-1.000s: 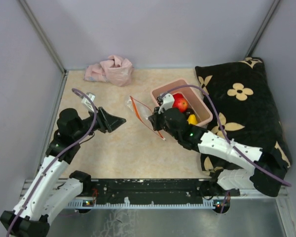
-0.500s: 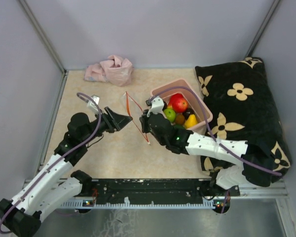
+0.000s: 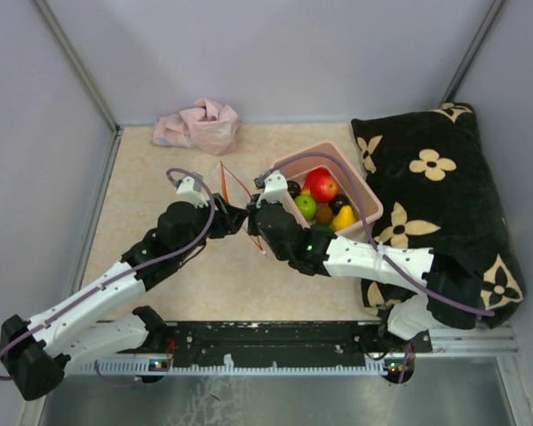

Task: Place the food in the zip-top bag and seal the zipper
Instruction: Open the zipper of the food storage bag at the center of the board.

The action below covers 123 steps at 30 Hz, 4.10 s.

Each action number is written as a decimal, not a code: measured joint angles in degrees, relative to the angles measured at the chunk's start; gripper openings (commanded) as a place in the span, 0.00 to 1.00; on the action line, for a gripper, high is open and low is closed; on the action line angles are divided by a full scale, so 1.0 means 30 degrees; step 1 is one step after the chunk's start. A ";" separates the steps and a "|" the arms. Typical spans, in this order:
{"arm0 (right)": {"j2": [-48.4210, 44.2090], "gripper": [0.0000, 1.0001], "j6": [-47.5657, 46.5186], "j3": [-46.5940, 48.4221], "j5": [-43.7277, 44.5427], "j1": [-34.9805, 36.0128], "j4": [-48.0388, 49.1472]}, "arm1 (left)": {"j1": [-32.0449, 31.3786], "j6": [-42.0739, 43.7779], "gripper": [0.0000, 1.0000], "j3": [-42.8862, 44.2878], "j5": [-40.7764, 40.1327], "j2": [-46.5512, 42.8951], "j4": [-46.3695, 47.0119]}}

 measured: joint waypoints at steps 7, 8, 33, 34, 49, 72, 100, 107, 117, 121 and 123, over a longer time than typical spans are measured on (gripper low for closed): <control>0.0204 0.00 -0.0015 0.0000 0.0342 0.0102 -0.0080 | -0.0852 0.1545 0.42 0.1792 -0.3016 0.0714 -0.1559; 0.0204 0.00 -0.0015 0.0000 0.0372 0.0117 -0.0087 | -0.0852 0.1654 0.41 0.1858 -0.3279 0.0692 -0.1683; 0.0073 0.00 0.0415 0.0000 0.0262 -0.0328 -0.1566 | -0.0852 0.4167 0.00 0.3993 -0.6033 0.0109 -0.7519; 0.0007 0.00 0.0423 0.0000 -0.0080 -0.0576 -0.1749 | -0.0852 0.4437 0.00 0.4284 -0.6033 0.0036 -0.7759; 0.1035 0.39 -0.0335 0.3140 -0.4845 -0.1719 -0.2747 | -0.0852 0.6054 0.00 0.7060 -0.3089 0.1741 -1.0025; 0.1953 0.00 -0.1027 0.3803 -0.3045 -0.4204 -0.7016 | -0.0852 0.7125 0.09 0.9420 -0.3730 0.2623 -1.1861; 0.1253 0.00 0.5705 0.2317 -0.2113 -0.3883 -0.5260 | -0.1494 0.4590 0.42 0.6863 -0.3483 0.3548 -0.7985; 0.1275 0.00 0.6710 0.2324 -0.1654 -0.3395 -0.5209 | -0.2171 0.4313 0.40 0.6492 -0.4510 0.4481 -0.7657; 0.1268 0.00 0.6805 0.2273 -0.1501 -0.3497 -0.5217 | -0.2353 0.4838 0.00 0.6331 -0.6834 0.3810 -0.7825; 0.1253 0.00 0.6506 0.1792 -0.2157 -0.4146 -0.5377 | -0.2353 0.5683 0.00 0.6768 -0.7985 0.3672 -0.8561; 0.1260 0.00 0.6324 0.1537 -0.2455 -0.4517 -0.5610 | -0.2353 0.6266 0.00 0.7286 -0.8400 0.3774 -0.9005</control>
